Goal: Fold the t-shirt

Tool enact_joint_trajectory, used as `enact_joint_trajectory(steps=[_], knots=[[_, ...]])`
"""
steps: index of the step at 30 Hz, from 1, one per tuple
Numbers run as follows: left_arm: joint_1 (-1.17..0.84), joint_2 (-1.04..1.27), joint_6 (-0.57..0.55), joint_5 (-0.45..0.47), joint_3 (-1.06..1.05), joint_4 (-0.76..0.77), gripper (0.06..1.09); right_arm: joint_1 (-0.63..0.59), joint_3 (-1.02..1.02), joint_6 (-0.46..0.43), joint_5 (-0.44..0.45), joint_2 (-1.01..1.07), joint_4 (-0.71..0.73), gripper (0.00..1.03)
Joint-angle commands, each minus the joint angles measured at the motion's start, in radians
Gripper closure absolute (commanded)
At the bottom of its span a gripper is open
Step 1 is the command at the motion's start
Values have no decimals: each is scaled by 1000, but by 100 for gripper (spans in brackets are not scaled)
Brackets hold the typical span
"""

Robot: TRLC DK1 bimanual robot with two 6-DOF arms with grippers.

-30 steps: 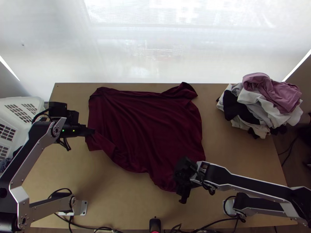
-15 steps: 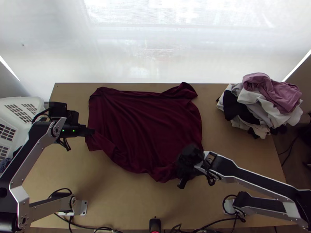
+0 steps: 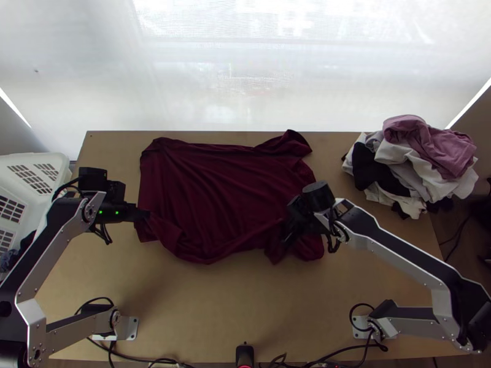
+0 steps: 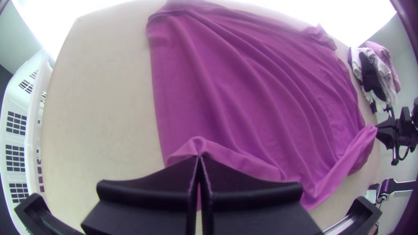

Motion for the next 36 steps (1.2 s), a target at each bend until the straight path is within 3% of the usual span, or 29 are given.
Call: enact_joint_trajectory(steps=[1,8,11,17,22,33,36], knots=[[-4,9,0,2,-19,4,105,-119,143,-18,0,218,45,95],[-7,21,-5,2,-45,27,105,-116,131,20,0,255,24,30],[-9,23,-6,2,-51,34,105,-112,76,20,0,186,10,14],[-21,35,-13,2,-56,54,105,-70,-53,-11,2,-31,6,14],[-40,52,-26,2,-53,70,105,0,-73,15,3,-130,-102,14],[-50,52,-31,2,-56,77,105,109,-181,89,3,-129,-91,22],[-49,50,-29,2,-59,77,105,119,-227,103,3,-101,-48,30]])
